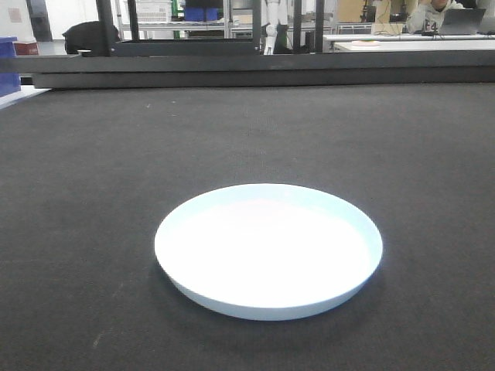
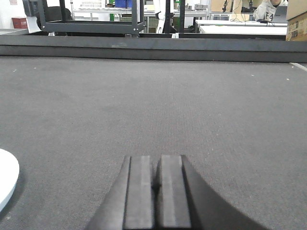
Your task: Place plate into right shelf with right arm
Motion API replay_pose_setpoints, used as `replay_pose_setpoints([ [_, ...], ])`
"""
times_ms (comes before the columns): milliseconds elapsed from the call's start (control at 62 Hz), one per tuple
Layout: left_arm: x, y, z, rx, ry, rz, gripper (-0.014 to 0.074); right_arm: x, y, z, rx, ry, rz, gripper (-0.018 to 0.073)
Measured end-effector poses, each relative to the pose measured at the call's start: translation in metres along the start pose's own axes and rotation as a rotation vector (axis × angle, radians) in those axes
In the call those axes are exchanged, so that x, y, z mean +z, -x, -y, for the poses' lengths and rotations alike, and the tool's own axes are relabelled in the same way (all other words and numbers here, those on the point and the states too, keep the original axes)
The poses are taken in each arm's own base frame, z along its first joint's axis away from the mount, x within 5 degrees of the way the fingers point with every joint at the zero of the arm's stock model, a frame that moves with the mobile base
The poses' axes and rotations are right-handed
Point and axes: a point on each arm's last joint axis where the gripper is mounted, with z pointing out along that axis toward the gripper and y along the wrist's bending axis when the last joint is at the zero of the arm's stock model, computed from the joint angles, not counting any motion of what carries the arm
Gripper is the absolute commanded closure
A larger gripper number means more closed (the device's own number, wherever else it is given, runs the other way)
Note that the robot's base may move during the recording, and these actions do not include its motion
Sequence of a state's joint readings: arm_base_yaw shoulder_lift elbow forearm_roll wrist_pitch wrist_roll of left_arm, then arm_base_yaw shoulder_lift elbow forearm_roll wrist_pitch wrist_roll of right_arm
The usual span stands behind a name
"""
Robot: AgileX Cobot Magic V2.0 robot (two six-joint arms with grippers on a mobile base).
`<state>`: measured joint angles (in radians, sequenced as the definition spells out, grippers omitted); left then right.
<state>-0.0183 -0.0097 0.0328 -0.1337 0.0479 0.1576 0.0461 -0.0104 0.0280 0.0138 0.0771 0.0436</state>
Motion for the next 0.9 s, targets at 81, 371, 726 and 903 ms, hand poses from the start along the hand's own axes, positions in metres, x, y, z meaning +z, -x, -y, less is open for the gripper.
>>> replay_pose_setpoints([
  [81, 0.000, 0.000, 0.000, 0.000, 0.000, 0.000, 0.0724, 0.000, 0.000, 0.000, 0.000, 0.000, 0.000, 0.0505],
  [371, 0.000, 0.000, 0.000, 0.000, 0.000, 0.000, 0.0724, 0.000, 0.000, 0.000, 0.000, 0.000, 0.000, 0.0505],
  [726, 0.000, 0.000, 0.000, 0.000, 0.000, 0.000, 0.0724, -0.001, 0.013, -0.001, -0.006, 0.006, 0.144, 0.0505],
  [903, 0.000, 0.000, 0.000, 0.000, 0.000, 0.000, 0.0724, -0.006, 0.038, -0.003, -0.031, 0.018, 0.311, 0.0505],
])
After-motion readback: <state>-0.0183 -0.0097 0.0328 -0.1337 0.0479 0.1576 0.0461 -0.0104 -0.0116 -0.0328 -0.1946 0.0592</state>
